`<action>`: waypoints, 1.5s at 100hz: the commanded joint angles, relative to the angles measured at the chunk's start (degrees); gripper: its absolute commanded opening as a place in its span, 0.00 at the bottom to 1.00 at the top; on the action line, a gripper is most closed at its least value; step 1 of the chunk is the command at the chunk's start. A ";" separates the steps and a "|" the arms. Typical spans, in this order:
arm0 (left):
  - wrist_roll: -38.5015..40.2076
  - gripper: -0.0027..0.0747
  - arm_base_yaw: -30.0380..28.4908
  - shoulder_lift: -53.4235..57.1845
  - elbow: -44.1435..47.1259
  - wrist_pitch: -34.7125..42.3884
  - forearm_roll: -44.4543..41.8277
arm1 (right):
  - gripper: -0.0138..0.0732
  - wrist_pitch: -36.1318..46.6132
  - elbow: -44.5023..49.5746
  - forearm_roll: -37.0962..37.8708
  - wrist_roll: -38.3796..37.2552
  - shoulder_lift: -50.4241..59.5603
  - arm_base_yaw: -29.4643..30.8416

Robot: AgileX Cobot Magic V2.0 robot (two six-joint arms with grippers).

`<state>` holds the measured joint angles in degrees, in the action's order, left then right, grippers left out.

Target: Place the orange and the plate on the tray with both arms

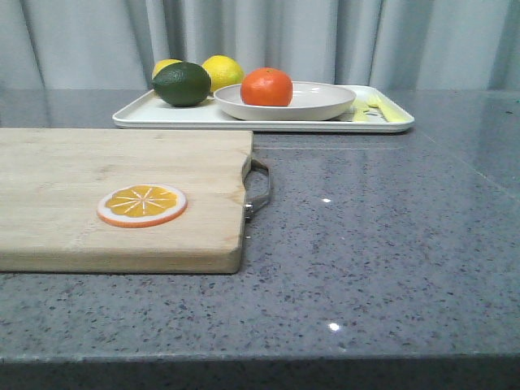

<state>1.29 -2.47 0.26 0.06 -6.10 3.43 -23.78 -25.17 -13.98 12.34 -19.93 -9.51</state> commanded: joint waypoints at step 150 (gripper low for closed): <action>0.42 0.01 -0.07 1.95 0.48 4.21 0.12 | 0.08 35.29 23.16 16.88 -13.57 12.69 7.31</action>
<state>1.29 -2.47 0.26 0.06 -6.10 3.43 6.54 -2.59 2.07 -0.83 -8.64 -3.67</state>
